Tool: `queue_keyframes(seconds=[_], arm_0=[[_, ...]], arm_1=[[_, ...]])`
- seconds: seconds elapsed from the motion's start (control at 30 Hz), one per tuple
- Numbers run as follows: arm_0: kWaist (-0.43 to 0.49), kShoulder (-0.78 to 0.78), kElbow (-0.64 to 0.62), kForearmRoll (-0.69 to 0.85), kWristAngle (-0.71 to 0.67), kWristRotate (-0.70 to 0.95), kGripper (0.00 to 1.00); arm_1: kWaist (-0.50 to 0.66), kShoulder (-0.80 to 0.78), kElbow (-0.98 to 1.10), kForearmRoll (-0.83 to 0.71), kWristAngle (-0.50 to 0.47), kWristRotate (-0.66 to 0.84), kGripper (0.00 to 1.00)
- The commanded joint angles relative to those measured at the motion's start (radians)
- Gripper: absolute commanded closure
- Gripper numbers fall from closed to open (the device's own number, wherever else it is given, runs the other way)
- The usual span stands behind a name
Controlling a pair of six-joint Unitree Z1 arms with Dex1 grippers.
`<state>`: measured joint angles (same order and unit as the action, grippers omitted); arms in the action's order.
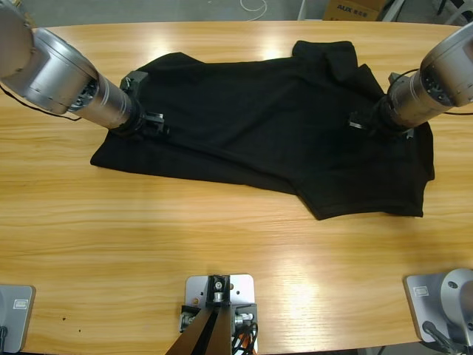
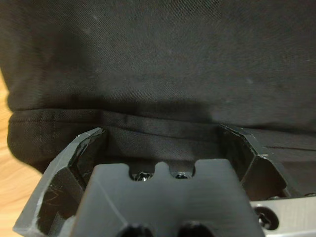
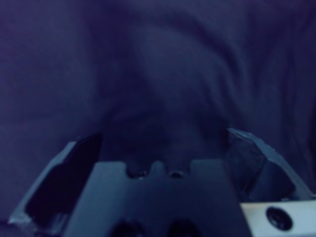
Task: Fold clothes
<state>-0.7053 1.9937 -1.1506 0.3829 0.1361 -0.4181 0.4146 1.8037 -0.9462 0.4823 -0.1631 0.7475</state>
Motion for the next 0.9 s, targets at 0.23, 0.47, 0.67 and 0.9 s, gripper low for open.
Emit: queue_keyframes(seconds=[0.23,0.47,0.67,0.9], arm_0=[[-0.043,0.006,0.159,0.037,0.0,-0.094,0.124],[-0.114,-0.132,0.25,0.138,-0.013,-0.203,0.124],[-0.176,-0.193,0.333,0.172,-0.091,-0.338,0.124],[-0.22,-0.309,0.382,0.268,-0.095,-0.392,0.119]], arm_1=[[-0.005,0.034,0.133,-0.034,0.118,0.071,0.027],[0.102,0.028,0.153,0.061,0.216,0.152,0.027],[0.203,0.016,0.154,0.179,0.297,0.224,0.027],[0.274,-0.086,0.15,0.257,0.258,0.272,0.027]])
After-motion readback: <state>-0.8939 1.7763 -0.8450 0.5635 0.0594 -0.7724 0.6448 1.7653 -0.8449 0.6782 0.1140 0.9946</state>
